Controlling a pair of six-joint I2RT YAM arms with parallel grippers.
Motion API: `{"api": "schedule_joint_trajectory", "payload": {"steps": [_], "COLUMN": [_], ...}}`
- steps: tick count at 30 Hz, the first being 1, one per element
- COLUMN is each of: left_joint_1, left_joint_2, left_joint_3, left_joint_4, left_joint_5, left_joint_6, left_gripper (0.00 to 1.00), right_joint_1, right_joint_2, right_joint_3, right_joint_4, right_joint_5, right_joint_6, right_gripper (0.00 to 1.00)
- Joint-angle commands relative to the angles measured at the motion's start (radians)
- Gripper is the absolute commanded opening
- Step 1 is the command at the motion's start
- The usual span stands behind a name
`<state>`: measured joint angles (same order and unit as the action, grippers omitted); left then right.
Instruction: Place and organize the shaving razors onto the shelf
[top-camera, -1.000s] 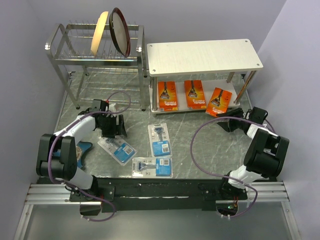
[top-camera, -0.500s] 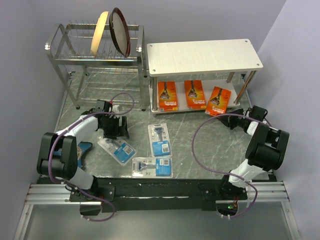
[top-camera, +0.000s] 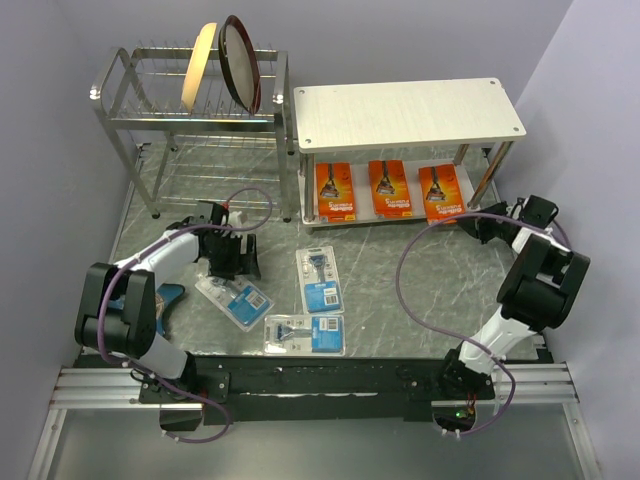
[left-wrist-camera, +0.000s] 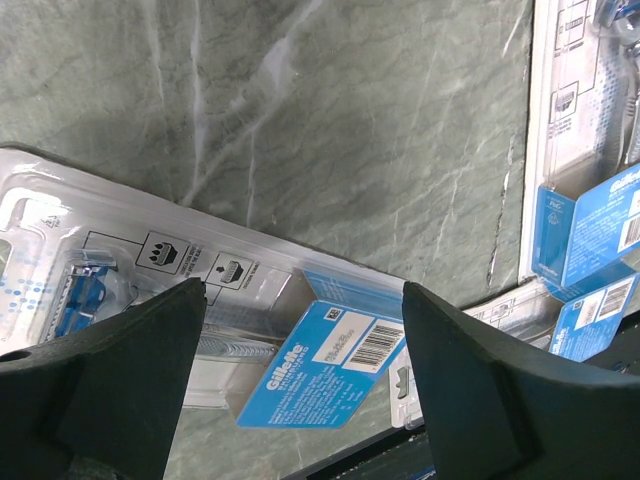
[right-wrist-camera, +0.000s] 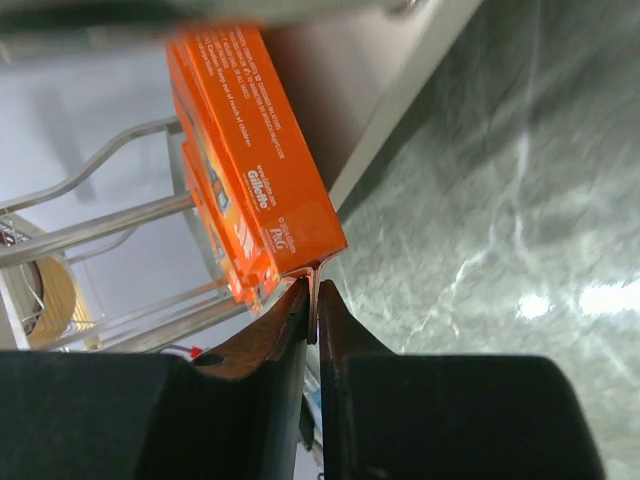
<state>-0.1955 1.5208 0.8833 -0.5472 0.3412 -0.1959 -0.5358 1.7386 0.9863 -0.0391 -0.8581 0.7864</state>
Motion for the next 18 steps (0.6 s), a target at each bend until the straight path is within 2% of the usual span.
{"api": "schedule_joint_trajectory", "payload": {"steps": [1, 18], "left_joint_1": [-0.010, -0.081], "left_joint_2": [0.007, 0.044], "left_joint_3": [0.036, 0.060], "left_joint_4": [-0.003, -0.019], "left_joint_5": [-0.007, -0.024], "left_joint_6": [0.019, 0.041], "left_gripper": [0.85, 0.88], "right_joint_1": [-0.010, -0.006], "right_joint_2": [0.053, 0.142], "right_joint_3": [0.104, 0.135], "right_joint_4": [-0.047, 0.091], "right_joint_5": [-0.019, -0.027], "right_joint_6": [-0.067, 0.085], "right_gripper": [0.17, 0.19]}}
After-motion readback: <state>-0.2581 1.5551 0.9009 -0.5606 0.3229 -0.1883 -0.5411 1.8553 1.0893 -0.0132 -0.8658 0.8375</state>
